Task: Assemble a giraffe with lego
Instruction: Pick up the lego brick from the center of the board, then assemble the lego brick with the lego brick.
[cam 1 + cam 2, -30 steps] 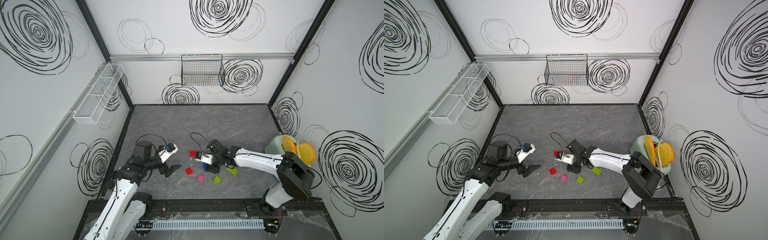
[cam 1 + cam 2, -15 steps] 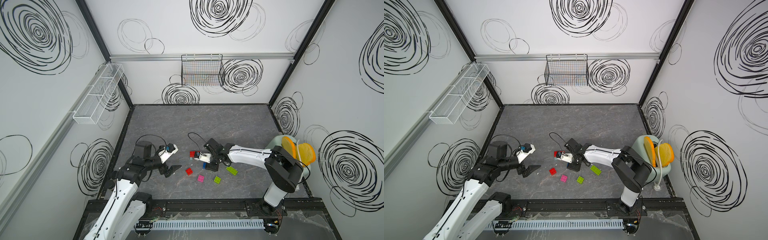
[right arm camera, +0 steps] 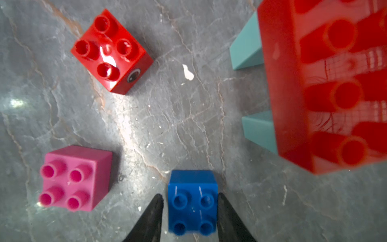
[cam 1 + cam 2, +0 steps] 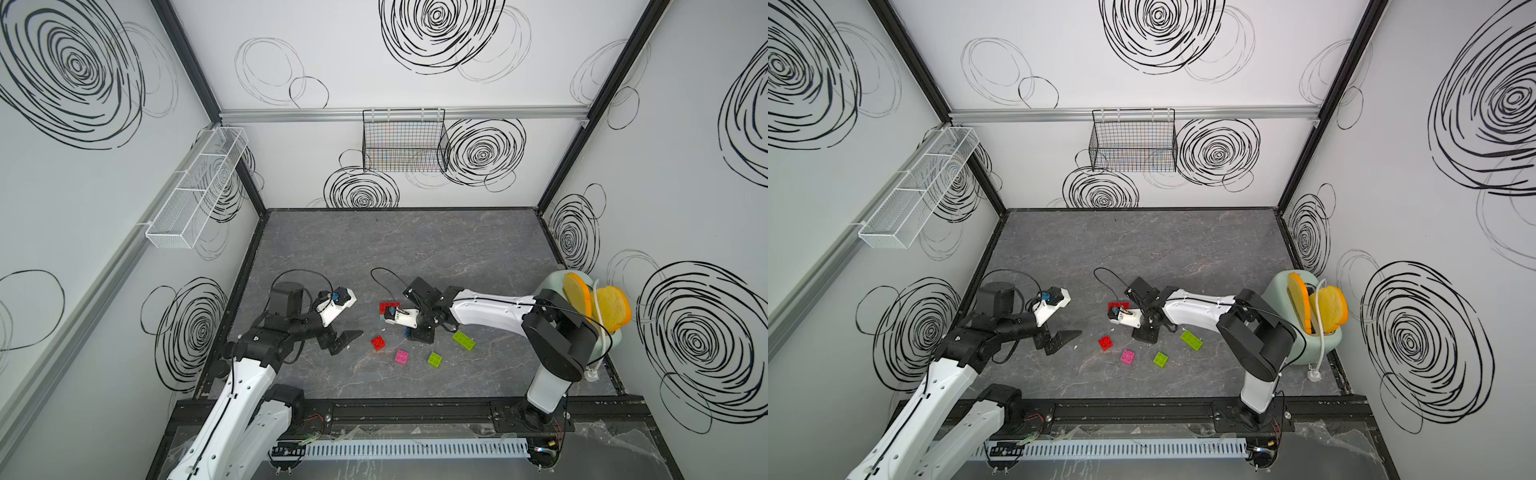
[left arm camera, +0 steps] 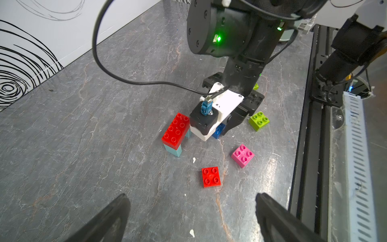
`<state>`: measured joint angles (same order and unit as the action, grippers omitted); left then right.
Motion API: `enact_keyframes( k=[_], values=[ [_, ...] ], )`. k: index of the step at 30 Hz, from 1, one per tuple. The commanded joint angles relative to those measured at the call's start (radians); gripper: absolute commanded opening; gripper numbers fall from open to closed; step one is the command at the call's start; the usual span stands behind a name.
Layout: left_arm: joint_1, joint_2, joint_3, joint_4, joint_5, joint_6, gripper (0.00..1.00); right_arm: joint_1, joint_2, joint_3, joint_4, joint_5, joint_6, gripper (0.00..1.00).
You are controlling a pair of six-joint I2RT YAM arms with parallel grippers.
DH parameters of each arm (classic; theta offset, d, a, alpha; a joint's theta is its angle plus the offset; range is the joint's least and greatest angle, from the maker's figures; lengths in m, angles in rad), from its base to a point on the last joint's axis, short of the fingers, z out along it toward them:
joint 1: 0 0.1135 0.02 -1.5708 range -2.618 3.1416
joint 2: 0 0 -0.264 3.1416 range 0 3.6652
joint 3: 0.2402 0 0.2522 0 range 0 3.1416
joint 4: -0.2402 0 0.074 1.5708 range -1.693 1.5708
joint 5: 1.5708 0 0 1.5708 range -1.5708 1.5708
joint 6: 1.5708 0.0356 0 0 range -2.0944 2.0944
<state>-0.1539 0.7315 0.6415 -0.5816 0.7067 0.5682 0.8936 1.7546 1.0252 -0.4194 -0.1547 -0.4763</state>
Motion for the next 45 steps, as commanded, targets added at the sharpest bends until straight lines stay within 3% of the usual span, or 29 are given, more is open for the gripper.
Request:
enact_keyframes(
  k=[1,3,8,15,30,45],
  values=[
    [0.008,0.000,-0.005,0.008,0.021,0.013,0.98,0.007,0.009,0.023,-0.031,-0.020,-0.008,0.36],
    [0.010,0.002,-0.005,0.011,0.021,0.010,0.98,0.007,0.016,0.029,-0.043,-0.022,-0.010,0.29],
    [0.008,0.003,-0.005,0.007,0.014,0.016,0.98,0.007,-0.019,0.037,-0.067,-0.021,-0.028,0.23],
    [0.007,0.014,-0.014,0.021,0.020,0.016,0.98,0.007,-0.097,0.121,-0.202,0.026,-0.159,0.22],
    [0.001,0.019,-0.020,0.027,0.002,0.009,0.98,-0.027,0.096,0.512,-0.375,0.060,-0.349,0.15],
    [0.004,0.016,-0.025,0.026,0.003,0.016,0.98,-0.059,0.187,0.559,-0.398,-0.047,-0.323,0.16]
  ],
)
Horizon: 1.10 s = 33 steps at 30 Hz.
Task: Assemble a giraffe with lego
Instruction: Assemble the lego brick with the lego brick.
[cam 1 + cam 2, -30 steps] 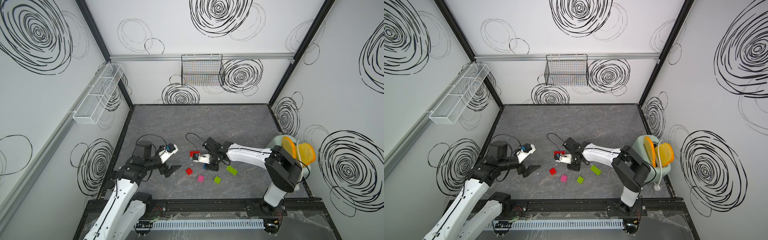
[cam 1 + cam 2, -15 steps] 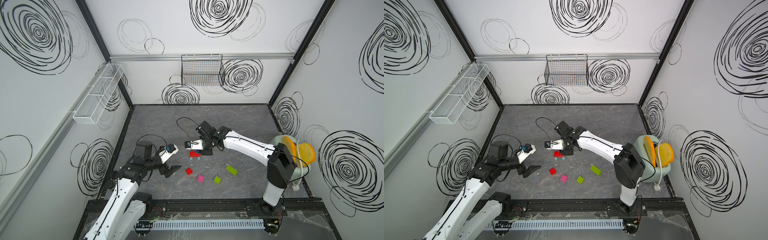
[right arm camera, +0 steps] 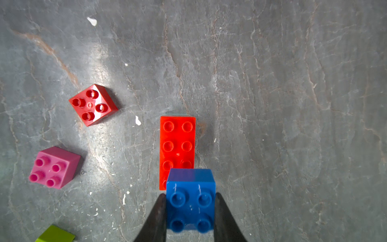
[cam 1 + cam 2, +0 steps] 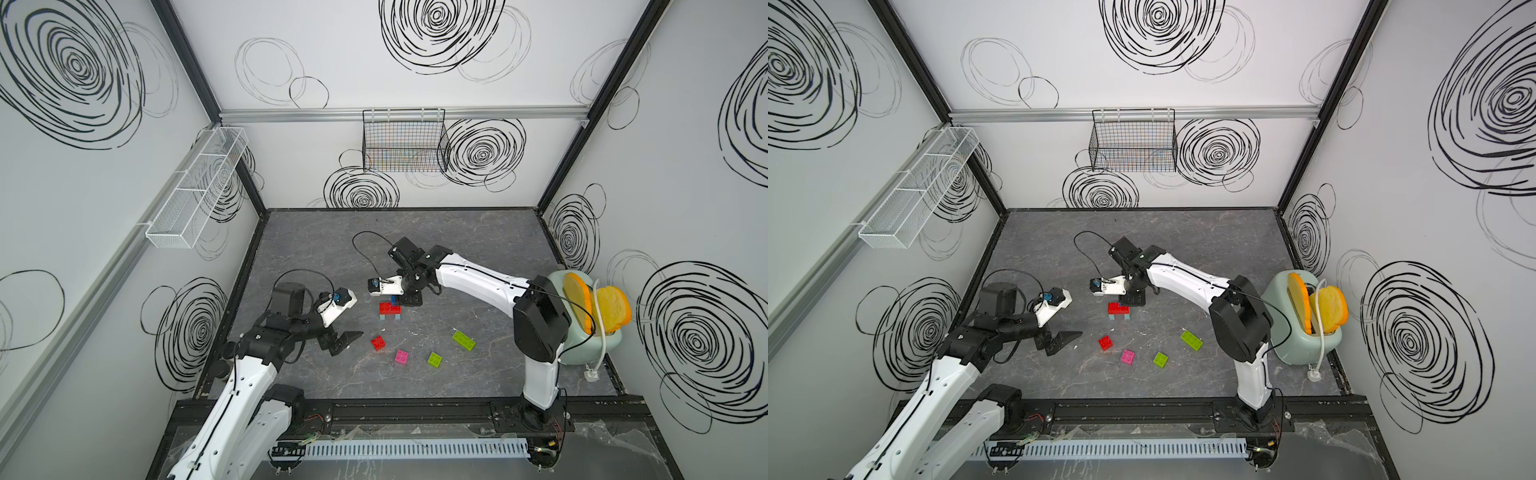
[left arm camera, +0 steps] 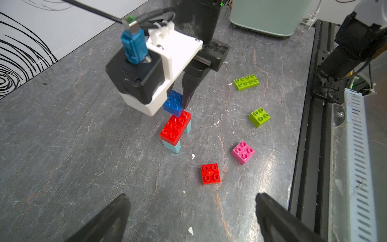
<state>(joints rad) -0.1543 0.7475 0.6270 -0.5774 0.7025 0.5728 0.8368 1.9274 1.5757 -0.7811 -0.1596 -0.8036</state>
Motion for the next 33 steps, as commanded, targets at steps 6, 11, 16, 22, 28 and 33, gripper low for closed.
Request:
enact_keyframes(
  k=[6,11,16,22,28,33],
  values=[
    [0.008,-0.001,-0.010,0.022,0.007,0.012,0.98,-0.006,0.034,0.005,-0.023,-0.055,0.006,0.16],
    [0.007,0.001,-0.012,0.024,0.006,0.009,0.98,-0.010,0.045,0.000,-0.018,-0.049,0.006,0.16],
    [0.009,0.004,-0.012,0.027,0.009,0.007,0.98,-0.011,0.049,-0.002,-0.015,-0.047,0.008,0.16],
    [0.009,0.004,-0.012,0.028,0.009,0.007,0.98,-0.013,0.047,-0.018,-0.015,-0.032,0.006,0.15],
    [0.007,0.001,-0.011,0.027,0.008,0.009,0.98,-0.013,0.076,-0.043,-0.007,-0.032,0.023,0.13],
    [0.004,-0.004,-0.010,0.021,0.009,0.014,0.98,-0.030,0.107,-0.099,0.004,-0.042,0.029,0.13]
  ],
)
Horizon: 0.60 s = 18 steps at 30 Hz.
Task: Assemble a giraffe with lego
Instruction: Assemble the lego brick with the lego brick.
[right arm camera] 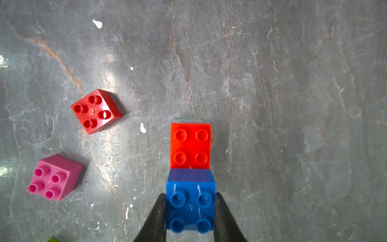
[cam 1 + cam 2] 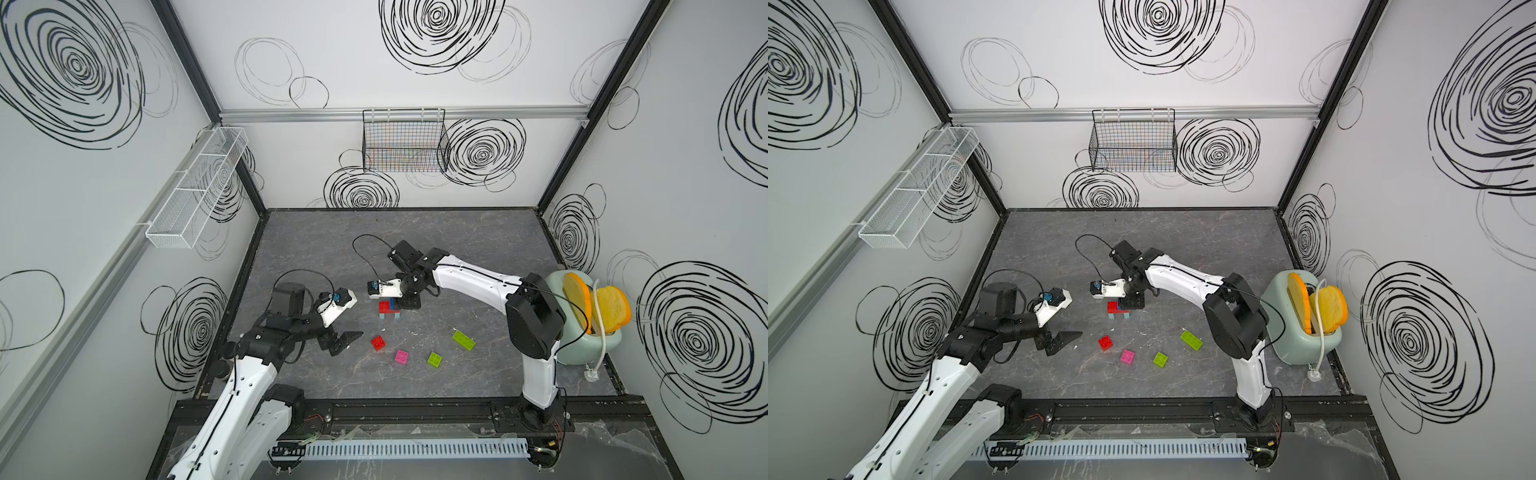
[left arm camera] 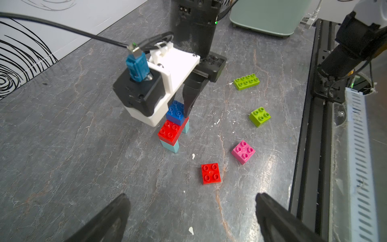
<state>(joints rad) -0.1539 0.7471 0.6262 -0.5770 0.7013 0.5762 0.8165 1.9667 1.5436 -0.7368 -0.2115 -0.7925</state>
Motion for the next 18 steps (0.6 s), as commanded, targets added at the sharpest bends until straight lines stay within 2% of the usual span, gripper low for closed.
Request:
enact_keyframes(
  k=[1,6,8,13,16,18],
  values=[
    [0.004,-0.002,-0.010,0.023,0.009,0.008,0.98,-0.013,0.069,-0.077,-0.037,0.008,0.021,0.12],
    [0.000,-0.005,-0.008,0.020,0.009,0.014,0.98,-0.025,0.081,-0.075,-0.037,-0.004,0.024,0.12],
    [0.001,-0.004,-0.009,0.023,0.006,0.008,0.98,-0.023,0.081,-0.072,-0.036,0.000,0.030,0.15],
    [0.003,-0.002,-0.010,0.023,0.009,0.011,0.98,-0.012,0.054,-0.029,-0.043,0.006,0.049,0.34],
    [0.006,-0.005,-0.010,0.019,0.006,0.013,0.98,-0.007,0.007,0.001,-0.046,-0.030,0.062,0.50],
    [0.007,0.000,-0.010,0.019,0.012,0.014,0.98,-0.010,-0.027,0.025,-0.041,-0.054,0.091,0.54]
  ],
)
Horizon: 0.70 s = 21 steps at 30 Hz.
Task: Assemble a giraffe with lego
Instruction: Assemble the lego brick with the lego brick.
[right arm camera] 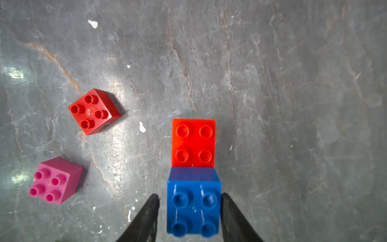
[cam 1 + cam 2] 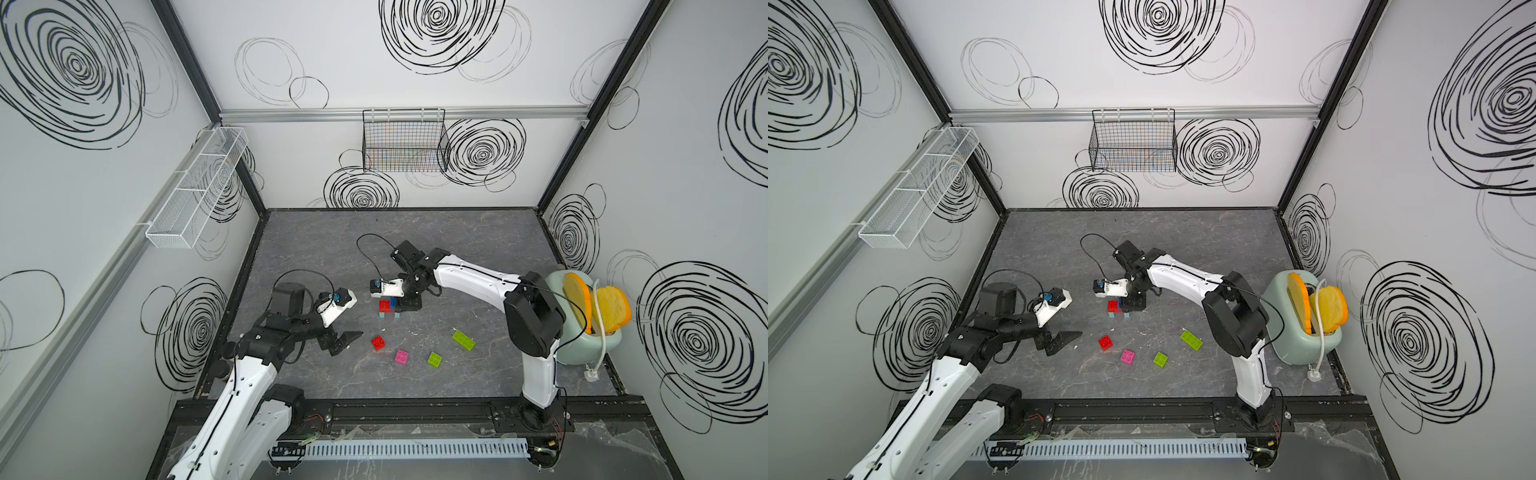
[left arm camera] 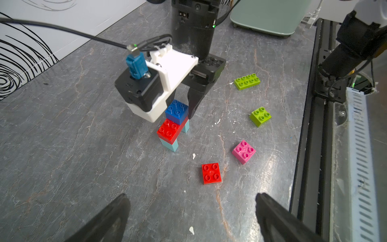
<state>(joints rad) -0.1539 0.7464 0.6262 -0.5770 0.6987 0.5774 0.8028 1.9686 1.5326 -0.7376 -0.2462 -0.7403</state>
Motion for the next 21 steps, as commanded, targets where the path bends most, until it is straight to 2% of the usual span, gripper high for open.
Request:
enact_keyframes(
  k=[1,4,12,18,21],
  values=[
    [0.010,0.004,-0.010,0.023,0.018,0.010,0.98,0.003,-0.049,0.045,-0.039,-0.028,0.050,0.58],
    [0.011,0.003,-0.010,0.021,0.015,0.008,0.98,-0.005,-0.110,0.038,-0.026,-0.066,0.064,0.67],
    [0.017,0.008,-0.010,0.020,0.019,0.012,0.98,0.003,-0.244,-0.067,-0.003,-0.079,0.108,0.71],
    [0.020,0.007,-0.011,0.022,0.023,0.015,0.98,0.049,-0.330,-0.107,-0.012,-0.032,0.284,0.73],
    [0.024,0.014,-0.011,0.030,0.029,0.007,0.98,0.077,-0.375,-0.149,-0.023,-0.032,0.327,0.74]
  ],
)
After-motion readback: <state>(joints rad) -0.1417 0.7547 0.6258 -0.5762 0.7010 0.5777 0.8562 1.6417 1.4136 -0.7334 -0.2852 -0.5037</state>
